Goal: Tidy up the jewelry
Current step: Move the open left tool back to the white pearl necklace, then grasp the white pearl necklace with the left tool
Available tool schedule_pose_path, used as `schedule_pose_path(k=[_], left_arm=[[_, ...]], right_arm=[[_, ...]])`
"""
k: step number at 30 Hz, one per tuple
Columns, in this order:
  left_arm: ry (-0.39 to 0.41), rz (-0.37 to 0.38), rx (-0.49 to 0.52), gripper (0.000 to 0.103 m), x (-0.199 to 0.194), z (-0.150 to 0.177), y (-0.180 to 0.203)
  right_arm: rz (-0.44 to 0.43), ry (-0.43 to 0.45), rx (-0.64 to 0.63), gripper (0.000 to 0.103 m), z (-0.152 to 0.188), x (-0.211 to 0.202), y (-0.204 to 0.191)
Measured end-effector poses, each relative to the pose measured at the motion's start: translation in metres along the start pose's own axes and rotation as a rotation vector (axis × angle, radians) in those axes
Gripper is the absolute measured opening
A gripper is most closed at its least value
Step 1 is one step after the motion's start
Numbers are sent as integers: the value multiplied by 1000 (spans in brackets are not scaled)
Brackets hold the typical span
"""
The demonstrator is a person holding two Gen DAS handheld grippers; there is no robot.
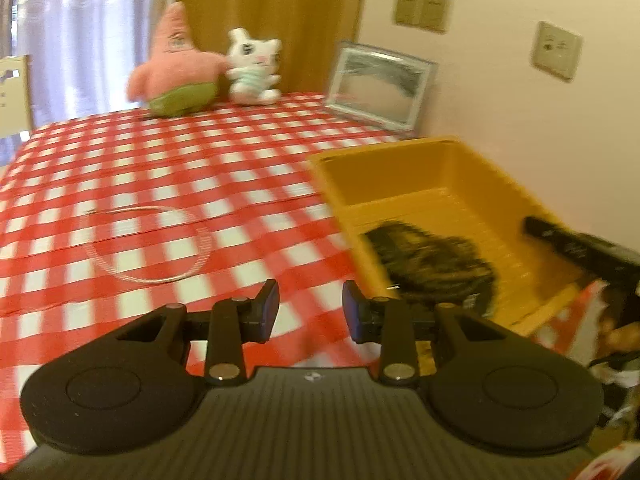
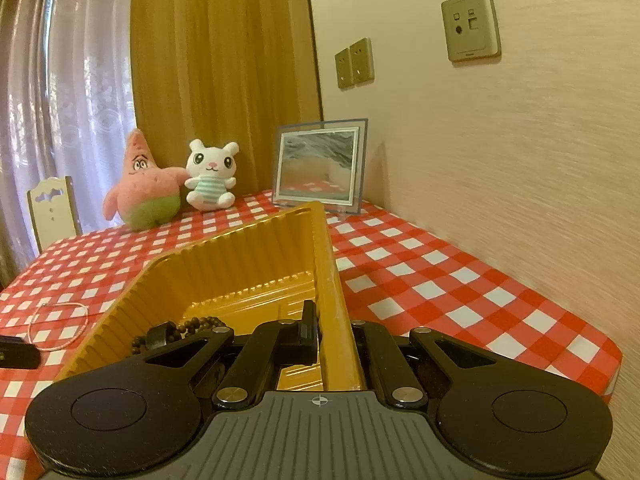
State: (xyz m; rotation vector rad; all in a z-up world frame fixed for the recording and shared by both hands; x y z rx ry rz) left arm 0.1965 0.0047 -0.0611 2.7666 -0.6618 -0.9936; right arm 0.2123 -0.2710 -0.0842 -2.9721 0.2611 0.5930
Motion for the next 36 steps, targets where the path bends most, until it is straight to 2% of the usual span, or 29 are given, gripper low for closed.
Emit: schedule_pose_path(k=[6,12,29,36], left_arm=[[-19,-88,53,30,8,2,-37],[-52,-128,107,30,22,3,-61],[-137,-114,207,17,66,-11,-91],[-164,-98,212,12,76,-8,-95]], right_arm=[[10,-1,-10,4,2,3,-1],[17,3,-14,4,4,8,-4],[4,14,-51,4,-7,34,-30],[-2,18,-58,4,-9,42,-38]])
Point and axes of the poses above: each gripper's, at about its wrist camera, not at the fingertips, and x roughly the way its jaws point, y to its right, z to its underside, the point moved 9 cm from there along x, roughly the way its jaws point, and after that the axes turned 14 degrees about z, right-handed, at the moved point
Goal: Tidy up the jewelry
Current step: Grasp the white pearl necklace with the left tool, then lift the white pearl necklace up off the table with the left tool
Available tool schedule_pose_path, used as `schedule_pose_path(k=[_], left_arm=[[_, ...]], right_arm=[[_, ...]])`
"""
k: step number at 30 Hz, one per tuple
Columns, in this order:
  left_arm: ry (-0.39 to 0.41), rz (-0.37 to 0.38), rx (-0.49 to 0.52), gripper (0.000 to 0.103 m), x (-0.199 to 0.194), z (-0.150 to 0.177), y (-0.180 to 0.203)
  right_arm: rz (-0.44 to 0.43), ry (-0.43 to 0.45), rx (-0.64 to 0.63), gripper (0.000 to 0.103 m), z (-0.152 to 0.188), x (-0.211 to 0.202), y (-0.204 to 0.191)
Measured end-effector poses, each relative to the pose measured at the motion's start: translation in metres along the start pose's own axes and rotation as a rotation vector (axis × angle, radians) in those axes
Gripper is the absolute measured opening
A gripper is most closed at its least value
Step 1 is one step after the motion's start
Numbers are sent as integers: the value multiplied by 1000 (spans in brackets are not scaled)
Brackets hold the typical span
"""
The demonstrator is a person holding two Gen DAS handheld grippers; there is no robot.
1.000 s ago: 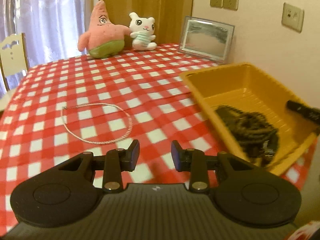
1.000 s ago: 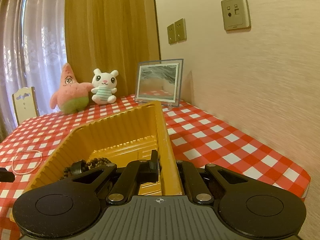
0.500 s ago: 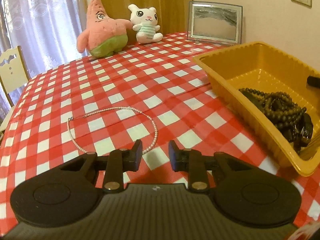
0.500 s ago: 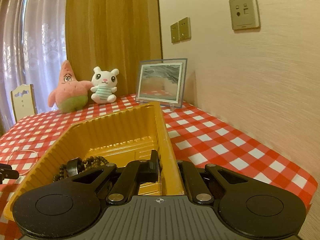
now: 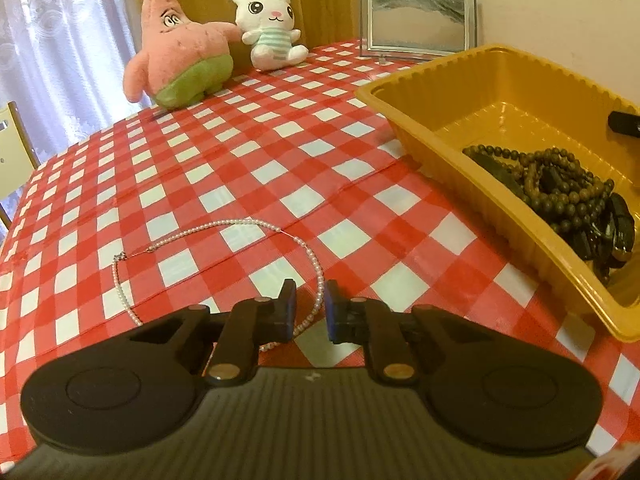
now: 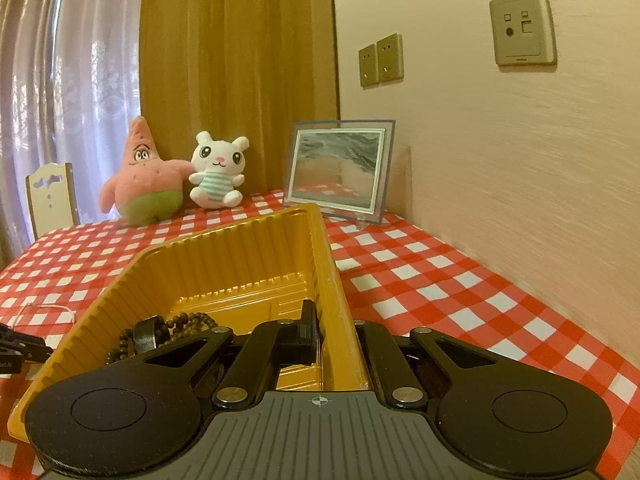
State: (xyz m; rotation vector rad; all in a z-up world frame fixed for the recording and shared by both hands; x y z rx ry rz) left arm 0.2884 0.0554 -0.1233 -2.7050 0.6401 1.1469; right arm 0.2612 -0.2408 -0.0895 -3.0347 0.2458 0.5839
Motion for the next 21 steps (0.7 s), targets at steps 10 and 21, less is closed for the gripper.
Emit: schedule_pose_path(k=[10,21], left_arm=[[1,17,-42,1,1,0,5],[188,83,-189,1,-67,-36,-6]], right_arm=[[-3,-1,1,4,-1,3,-2],[-11,-5,2,4,2,4,-3]])
Point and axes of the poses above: each gripper's, at about its wrist camera, not at the fingertips, and x roughly the way its jaws point, y to its right, z to its underside, the point moved 9 cm from there along x, roughly the way its jaws point, and after that the axes turned 14 degrees about z, right-handed, at the moved point
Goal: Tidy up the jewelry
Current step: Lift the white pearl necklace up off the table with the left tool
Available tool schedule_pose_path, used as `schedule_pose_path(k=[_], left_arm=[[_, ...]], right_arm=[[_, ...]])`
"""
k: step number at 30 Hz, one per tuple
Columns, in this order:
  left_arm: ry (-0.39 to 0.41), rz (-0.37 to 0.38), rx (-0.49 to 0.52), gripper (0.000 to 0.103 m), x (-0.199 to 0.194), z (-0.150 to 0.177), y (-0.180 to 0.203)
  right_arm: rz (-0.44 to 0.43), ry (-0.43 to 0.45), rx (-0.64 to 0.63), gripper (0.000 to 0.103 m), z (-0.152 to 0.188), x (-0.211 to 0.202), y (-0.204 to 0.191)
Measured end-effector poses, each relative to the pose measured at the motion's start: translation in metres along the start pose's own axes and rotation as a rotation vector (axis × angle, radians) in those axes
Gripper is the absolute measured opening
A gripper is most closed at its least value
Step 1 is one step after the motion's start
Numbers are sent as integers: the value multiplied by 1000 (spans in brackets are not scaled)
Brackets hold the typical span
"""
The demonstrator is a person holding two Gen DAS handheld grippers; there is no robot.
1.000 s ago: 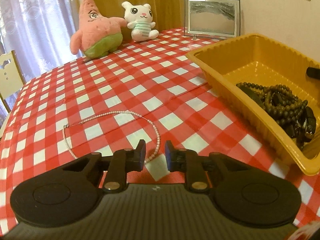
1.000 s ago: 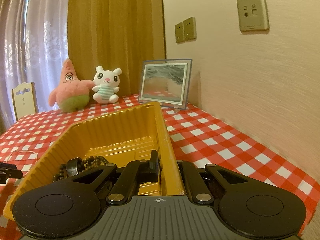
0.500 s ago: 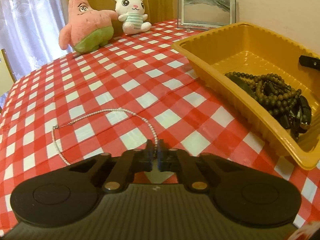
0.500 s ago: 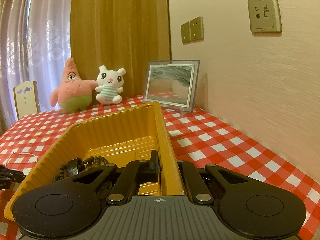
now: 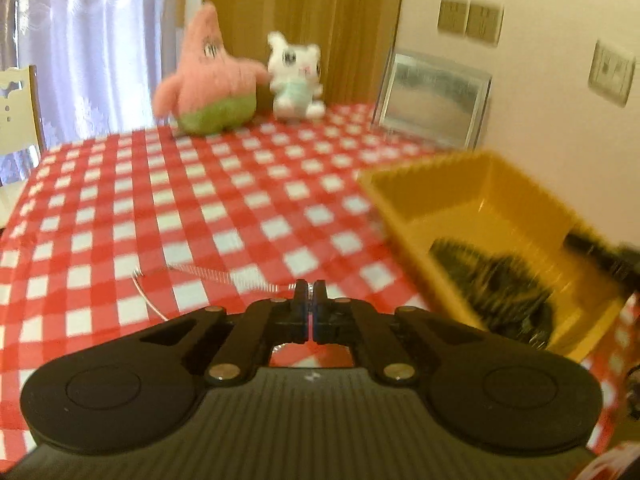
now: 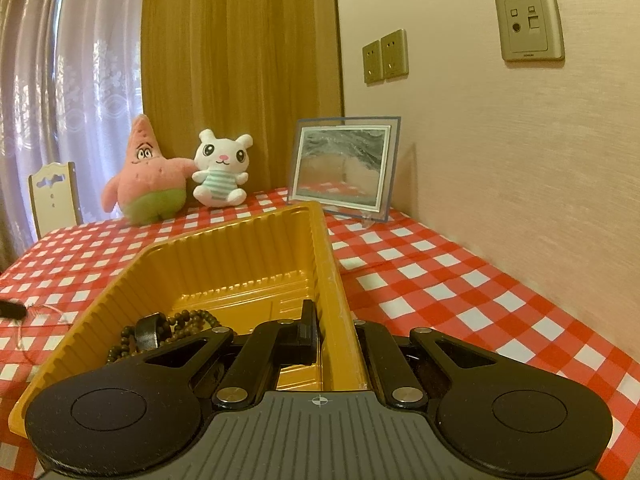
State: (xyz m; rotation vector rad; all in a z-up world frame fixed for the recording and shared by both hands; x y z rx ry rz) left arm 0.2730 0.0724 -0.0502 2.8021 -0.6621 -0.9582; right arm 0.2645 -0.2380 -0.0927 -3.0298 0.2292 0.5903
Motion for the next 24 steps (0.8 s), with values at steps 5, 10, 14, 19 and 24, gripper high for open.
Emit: schedule_pose_path(k=[5,10,14,19,24], left_arm=[[96,-3,-4,1,-33,-31,7],[177,-5,-13,1,-61,-59,14],[226,17,-10,1,-78,-81,24],[276,34,16,1,-98,-103,39],[314,67,38,1,-115,-123,57]], right_arm=[[-2,0,1,4,0,-1,0],[-2,-1,4,4,0,-2,-1],[-2,2,4,4,0,-3,-2],[-3,1,6,4,0,-4,-2],[-3,-2,7,4,1,-4,-2]])
Point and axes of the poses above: each gripper's, at about its wrist camera, not at the fingertips, and x roughly the way its jaws point, y to its right, z to its underside, the point moved 9 cm from there along x, roughly the way its jaws point, and after that the axes turned 14 degrees about z, right-handed, at the moved point
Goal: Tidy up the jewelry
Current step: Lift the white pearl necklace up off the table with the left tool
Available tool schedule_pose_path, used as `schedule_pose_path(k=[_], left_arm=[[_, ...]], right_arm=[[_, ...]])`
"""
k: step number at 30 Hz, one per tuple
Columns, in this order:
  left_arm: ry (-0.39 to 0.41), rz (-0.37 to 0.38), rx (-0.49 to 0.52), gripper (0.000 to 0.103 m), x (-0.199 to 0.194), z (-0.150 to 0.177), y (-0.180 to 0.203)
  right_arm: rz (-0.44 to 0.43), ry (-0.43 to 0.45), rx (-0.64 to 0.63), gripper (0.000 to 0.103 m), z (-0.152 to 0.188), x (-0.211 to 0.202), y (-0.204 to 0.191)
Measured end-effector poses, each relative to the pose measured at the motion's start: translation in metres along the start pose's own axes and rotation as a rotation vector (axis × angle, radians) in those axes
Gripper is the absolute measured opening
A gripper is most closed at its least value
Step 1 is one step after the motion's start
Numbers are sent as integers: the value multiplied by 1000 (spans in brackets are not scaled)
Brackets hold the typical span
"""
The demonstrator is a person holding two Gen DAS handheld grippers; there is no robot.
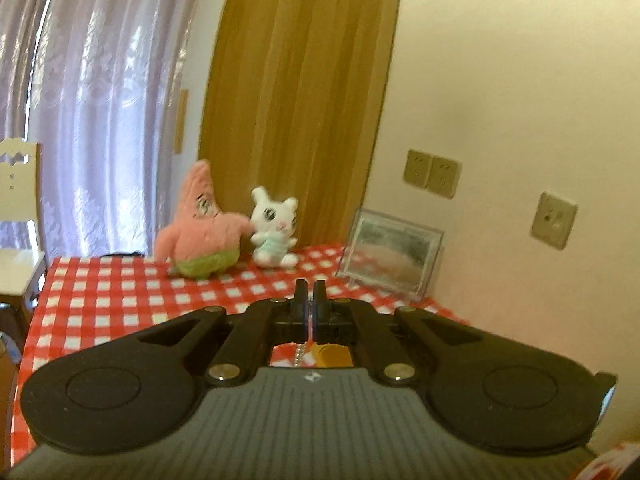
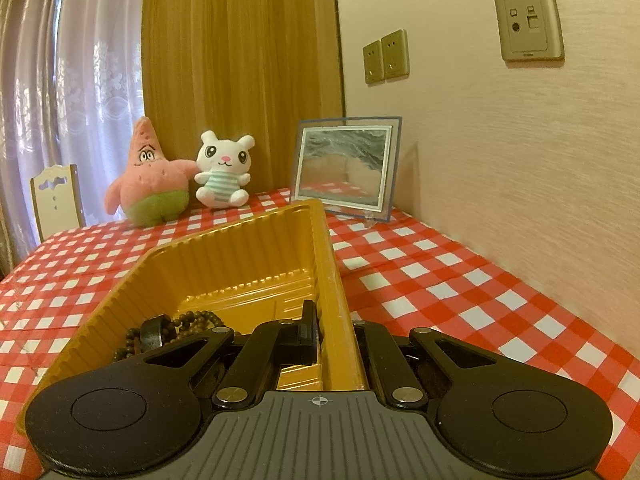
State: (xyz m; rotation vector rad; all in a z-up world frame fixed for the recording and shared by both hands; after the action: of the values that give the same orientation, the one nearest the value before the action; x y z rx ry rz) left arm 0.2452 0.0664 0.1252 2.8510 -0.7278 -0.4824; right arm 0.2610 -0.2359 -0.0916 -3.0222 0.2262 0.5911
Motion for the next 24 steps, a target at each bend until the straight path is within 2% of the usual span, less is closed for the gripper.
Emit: schedule_pose_path(k=[9,15,24], left_arm=[[46,110,40,1,5,-31,45],[61,194,51,1,23,-43,76],[-31,305,-1,1,77,-11,110]], right_arm=[[-5,-3,5,4,0,-2,0],[-9,-4,6,4,-2,-3,0],[-21,-3,6,4,-4,-5,-1]])
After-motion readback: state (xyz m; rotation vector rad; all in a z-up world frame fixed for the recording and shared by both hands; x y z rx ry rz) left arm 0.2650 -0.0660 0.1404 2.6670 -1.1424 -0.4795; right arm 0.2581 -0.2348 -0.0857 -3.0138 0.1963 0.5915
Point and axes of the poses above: each gripper's, at about its wrist camera, not at the fingertips, and x roughly the way its jaws point, y to its right, z to its underside, the point moved 9 cm from there along x, roughly the way its jaws point, and after that the axes turned 14 degrees about z, right-handed, at the moved point
